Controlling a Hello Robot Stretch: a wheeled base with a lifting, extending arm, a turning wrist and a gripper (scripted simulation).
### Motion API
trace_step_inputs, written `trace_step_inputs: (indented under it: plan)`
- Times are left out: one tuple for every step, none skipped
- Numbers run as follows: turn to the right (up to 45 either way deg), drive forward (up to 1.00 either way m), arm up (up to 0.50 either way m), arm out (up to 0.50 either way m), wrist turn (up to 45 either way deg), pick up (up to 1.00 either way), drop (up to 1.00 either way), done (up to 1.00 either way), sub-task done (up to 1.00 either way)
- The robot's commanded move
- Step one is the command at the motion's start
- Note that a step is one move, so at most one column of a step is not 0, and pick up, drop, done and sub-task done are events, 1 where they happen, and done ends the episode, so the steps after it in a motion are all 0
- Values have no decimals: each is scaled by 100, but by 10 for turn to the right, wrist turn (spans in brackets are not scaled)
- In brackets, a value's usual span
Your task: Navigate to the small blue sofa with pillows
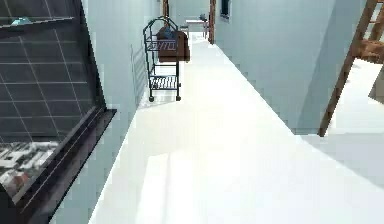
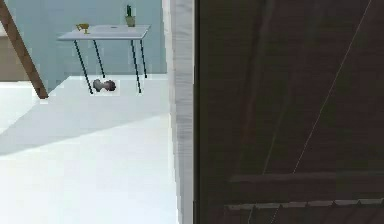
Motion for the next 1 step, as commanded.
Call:
trace_step_inputs:
  plan:
    - [450,0,0,0,0,0,0,0,0]
